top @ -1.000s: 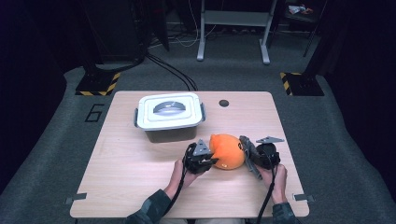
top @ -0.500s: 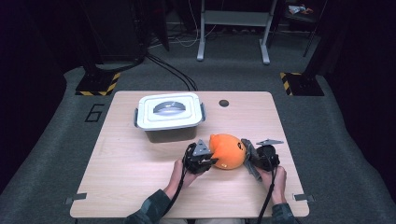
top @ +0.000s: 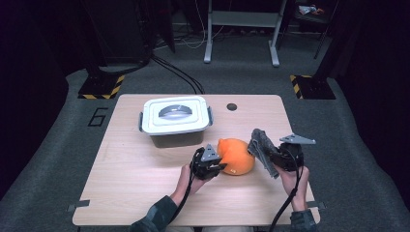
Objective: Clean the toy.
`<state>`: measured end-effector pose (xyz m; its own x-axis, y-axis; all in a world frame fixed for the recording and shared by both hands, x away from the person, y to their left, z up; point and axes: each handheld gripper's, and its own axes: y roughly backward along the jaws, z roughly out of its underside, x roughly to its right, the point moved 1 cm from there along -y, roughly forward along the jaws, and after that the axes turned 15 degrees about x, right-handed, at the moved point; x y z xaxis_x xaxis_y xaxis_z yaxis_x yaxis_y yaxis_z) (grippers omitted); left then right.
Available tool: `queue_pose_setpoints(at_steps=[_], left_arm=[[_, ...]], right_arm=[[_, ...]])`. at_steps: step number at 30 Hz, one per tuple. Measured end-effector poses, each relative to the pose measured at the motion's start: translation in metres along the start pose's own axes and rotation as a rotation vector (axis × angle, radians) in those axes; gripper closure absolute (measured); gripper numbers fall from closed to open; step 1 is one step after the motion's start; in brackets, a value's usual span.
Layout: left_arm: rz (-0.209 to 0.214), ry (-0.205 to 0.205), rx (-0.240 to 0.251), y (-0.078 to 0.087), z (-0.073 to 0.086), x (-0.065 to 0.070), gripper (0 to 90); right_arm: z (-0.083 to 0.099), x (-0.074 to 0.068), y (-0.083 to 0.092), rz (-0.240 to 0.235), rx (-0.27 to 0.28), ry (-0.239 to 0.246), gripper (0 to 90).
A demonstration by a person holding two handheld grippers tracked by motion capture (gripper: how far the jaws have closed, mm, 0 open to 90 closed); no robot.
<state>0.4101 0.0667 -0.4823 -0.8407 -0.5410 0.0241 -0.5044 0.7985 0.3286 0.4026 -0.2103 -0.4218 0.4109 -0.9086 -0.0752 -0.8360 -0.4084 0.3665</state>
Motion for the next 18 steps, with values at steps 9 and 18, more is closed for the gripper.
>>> queue_pose_setpoints(at_steps=[9, 18], left_arm=[[-0.001, -0.006, -0.002, -0.001, -0.001, 0.001, 75.4], [0.007, -0.014, -0.006, -0.001, -0.002, 0.002, 75.3]], right_arm=[[-0.024, -0.051, -0.023, -0.092, -0.027, 0.11, 74.6], [-0.029, -0.087, -0.048, -0.163, -0.063, 0.178, 74.5]])
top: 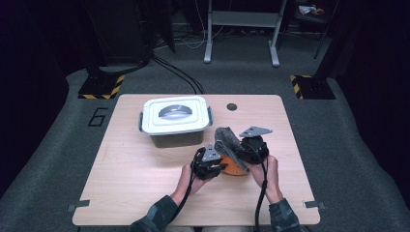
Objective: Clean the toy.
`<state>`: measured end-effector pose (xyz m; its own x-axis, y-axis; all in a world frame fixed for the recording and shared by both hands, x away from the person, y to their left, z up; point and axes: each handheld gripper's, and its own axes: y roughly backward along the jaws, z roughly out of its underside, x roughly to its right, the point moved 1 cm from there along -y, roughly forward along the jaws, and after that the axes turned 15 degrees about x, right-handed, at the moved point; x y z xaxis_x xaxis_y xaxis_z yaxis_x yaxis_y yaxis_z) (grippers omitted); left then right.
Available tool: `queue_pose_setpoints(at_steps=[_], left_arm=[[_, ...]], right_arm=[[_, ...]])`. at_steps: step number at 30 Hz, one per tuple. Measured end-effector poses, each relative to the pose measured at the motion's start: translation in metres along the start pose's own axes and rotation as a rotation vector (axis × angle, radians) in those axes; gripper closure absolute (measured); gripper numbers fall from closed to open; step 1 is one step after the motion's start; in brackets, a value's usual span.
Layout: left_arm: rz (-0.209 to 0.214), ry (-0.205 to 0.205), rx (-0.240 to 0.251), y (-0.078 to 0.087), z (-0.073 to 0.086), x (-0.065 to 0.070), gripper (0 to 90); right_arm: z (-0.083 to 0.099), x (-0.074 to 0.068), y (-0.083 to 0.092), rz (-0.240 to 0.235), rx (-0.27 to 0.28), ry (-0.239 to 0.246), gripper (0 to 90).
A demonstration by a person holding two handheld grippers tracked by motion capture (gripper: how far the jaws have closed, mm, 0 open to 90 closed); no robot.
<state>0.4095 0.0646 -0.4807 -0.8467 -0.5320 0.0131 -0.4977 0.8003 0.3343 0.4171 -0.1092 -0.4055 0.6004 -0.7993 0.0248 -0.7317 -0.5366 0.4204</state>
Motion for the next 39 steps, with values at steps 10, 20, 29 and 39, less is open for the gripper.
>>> queue_pose_setpoints(at_steps=[10, 20, 29, 39], left_arm=[[-0.006, 0.013, 0.003, -0.001, 0.001, 0.001, 75.4], [-0.003, 0.012, -0.001, -0.001, 0.002, 0.0, 75.4], [-0.003, 0.011, 0.0, -0.001, 0.002, 0.0, 75.3], [-0.004, 0.017, 0.003, -0.001, 0.002, 0.0, 75.3]], right_arm=[[0.009, -0.001, -0.013, 0.034, -0.037, 0.026, 74.6], [0.016, 0.013, 0.0, 0.082, -0.035, 0.007, 74.5], [0.026, 0.033, 0.011, 0.118, -0.037, -0.054, 74.3], [0.047, 0.056, 0.018, 0.172, -0.053, -0.109, 74.3]])
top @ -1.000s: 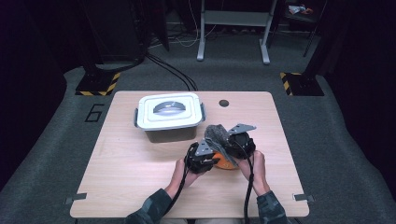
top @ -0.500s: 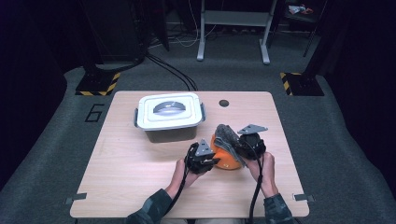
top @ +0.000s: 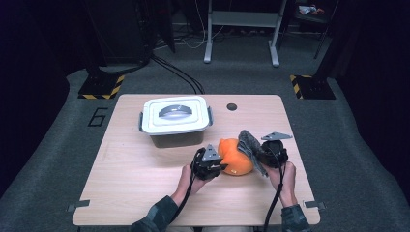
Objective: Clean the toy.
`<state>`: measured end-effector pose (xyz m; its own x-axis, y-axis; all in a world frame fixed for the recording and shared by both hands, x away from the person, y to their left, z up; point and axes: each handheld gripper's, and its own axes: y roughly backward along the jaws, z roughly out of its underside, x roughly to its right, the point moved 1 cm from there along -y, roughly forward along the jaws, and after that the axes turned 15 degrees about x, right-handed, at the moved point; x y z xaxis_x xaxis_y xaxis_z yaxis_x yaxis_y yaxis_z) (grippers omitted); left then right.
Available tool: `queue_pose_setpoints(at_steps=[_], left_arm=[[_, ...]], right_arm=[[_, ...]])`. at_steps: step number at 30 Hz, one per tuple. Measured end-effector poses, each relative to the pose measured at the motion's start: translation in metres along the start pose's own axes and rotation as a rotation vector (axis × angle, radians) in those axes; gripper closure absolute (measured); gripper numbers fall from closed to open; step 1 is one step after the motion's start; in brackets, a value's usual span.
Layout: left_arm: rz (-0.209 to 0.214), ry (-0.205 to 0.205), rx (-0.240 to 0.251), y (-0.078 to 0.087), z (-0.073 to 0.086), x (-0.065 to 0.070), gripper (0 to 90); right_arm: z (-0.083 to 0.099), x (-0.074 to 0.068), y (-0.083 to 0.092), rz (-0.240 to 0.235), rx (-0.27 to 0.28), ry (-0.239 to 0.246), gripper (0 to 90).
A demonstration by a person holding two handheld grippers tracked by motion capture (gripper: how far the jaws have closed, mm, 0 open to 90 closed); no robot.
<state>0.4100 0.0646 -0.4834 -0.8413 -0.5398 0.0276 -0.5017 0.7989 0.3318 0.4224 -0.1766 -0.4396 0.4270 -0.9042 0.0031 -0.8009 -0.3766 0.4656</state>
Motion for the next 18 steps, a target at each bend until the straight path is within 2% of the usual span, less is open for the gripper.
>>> queue_pose_setpoints(at_steps=[3, 8, 18], left_arm=[[0.002, 0.007, -0.003, 0.0, 0.0, 0.0, 75.3], [0.003, 0.006, -0.003, 0.0, 0.001, -0.001, 75.3], [0.0, 0.012, -0.001, 0.001, 0.002, -0.002, 75.2]], right_arm=[[0.007, 0.007, -0.001, 0.021, -0.018, -0.023, 74.3], [0.021, 0.016, -0.008, 0.028, -0.051, -0.062, 74.3], [0.046, 0.023, -0.026, 0.033, -0.126, -0.093, 74.5]])
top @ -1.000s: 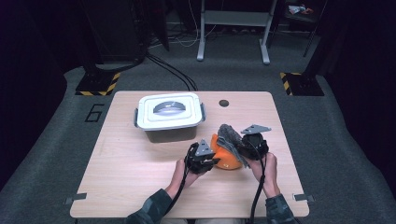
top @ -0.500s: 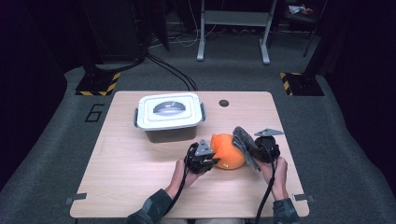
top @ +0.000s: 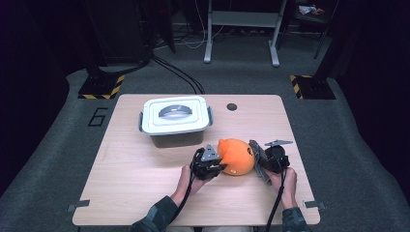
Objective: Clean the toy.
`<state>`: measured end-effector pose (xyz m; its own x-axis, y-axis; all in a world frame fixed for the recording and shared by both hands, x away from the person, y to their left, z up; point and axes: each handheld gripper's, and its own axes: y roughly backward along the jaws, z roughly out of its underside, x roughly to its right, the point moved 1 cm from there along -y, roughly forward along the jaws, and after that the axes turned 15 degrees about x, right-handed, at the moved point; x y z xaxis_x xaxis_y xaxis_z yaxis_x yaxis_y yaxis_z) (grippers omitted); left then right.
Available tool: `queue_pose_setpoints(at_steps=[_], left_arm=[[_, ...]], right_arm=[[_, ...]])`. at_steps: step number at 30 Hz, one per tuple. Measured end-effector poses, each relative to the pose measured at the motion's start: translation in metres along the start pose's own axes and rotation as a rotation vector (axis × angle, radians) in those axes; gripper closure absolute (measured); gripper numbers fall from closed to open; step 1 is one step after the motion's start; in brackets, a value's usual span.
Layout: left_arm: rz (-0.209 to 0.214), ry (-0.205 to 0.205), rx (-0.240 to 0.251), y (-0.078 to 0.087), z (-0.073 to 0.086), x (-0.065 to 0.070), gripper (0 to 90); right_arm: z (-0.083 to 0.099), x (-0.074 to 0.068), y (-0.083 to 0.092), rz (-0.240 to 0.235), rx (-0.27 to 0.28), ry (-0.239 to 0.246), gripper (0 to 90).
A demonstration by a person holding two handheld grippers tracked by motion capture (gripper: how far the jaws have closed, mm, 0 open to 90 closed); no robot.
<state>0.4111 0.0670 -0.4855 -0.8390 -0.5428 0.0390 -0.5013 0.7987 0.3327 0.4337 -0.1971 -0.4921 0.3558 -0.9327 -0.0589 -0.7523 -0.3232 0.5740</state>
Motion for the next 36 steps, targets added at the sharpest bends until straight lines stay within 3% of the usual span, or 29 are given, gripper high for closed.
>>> queue_pose_setpoints(at_steps=[6, 11, 17, 22, 25, 29, 32, 36], left_arm=[[-0.001, 0.0, 0.001, 0.0, 0.0, 0.0, 75.1], [0.001, 0.0, 0.0, 0.001, 0.0, -0.001, 74.9], [0.0, 0.004, -0.002, 0.001, 0.002, -0.003, 74.5], [0.001, 0.001, 0.002, 0.001, 0.002, -0.002, 74.4], [0.003, -0.002, 0.0, 0.001, 0.001, -0.002, 74.4], [0.001, -0.008, 0.0, 0.001, 0.001, -0.002, 74.2], [-0.002, -0.007, 0.0, 0.001, 0.001, -0.002, 73.7], [-0.005, -0.011, -0.001, 0.001, 0.002, -0.004, 71.1]], right_arm=[[0.011, 0.0, -0.011, -0.006, -0.026, -0.008, 74.6], [0.01, 0.002, -0.008, 0.003, -0.021, -0.006, 74.9], [0.002, 0.007, 0.015, 0.034, 0.061, -0.007, 75.8], [-0.014, 0.01, 0.042, 0.02, 0.149, 0.004, 75.8], [-0.025, 0.004, 0.054, 0.007, 0.195, 0.016, 75.8], [-0.038, -0.012, 0.062, -0.048, 0.235, 0.034, 75.7], [-0.039, -0.029, 0.053, -0.102, 0.209, 0.052, 75.8], [-0.034, -0.037, 0.037, -0.094, 0.176, 0.087, 75.8]])
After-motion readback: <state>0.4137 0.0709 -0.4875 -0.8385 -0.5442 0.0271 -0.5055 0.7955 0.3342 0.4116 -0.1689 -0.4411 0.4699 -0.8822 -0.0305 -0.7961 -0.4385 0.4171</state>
